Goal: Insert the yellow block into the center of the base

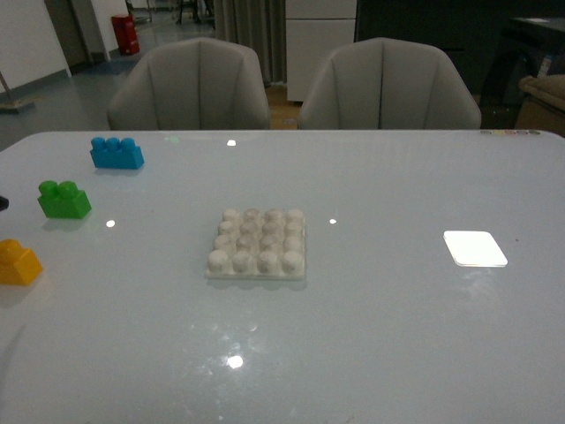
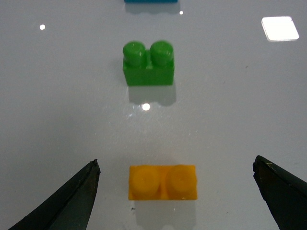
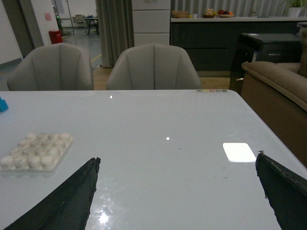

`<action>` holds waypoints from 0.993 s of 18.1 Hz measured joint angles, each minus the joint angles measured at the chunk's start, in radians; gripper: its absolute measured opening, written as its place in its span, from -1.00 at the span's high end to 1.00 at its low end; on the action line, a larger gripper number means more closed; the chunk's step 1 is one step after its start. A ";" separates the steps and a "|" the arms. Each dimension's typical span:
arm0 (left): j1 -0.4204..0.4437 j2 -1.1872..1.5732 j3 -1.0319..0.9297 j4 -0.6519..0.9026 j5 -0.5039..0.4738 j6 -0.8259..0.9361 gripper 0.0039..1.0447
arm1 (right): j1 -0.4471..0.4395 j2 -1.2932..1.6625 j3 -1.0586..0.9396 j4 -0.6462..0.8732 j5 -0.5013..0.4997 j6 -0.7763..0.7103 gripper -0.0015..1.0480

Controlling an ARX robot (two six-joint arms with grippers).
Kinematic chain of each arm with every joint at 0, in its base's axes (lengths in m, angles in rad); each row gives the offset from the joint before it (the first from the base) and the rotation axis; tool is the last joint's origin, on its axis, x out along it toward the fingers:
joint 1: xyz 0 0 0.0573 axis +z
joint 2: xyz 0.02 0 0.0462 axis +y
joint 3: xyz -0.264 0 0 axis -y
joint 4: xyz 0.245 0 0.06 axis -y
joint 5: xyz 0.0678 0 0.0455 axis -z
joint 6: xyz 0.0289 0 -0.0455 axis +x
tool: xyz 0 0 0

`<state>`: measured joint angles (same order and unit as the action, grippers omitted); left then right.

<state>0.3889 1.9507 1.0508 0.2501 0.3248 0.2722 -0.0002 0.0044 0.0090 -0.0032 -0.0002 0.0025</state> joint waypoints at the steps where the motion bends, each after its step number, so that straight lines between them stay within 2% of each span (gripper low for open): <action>1: 0.008 0.017 0.008 -0.024 -0.003 0.016 -0.88 | 0.000 0.000 0.000 0.000 0.000 0.000 -0.88; 5: 0.031 0.077 0.048 -0.083 -0.024 0.061 -0.88 | 0.000 0.000 0.000 0.000 0.000 0.000 -0.88; 8: 0.031 0.087 0.066 -0.094 0.000 0.060 -0.88 | 0.000 0.000 0.000 0.000 0.000 0.000 -0.88; 12: 0.007 0.087 0.058 -0.103 0.086 0.067 -0.88 | 0.000 0.000 0.000 0.000 0.000 0.000 -0.88; 18: -0.002 0.105 0.038 -0.096 0.072 0.090 -0.88 | 0.000 0.000 0.000 0.000 0.000 0.000 -0.88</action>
<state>0.3866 2.0560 1.0889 0.1539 0.3965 0.3622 -0.0002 0.0044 0.0090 -0.0032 -0.0002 0.0025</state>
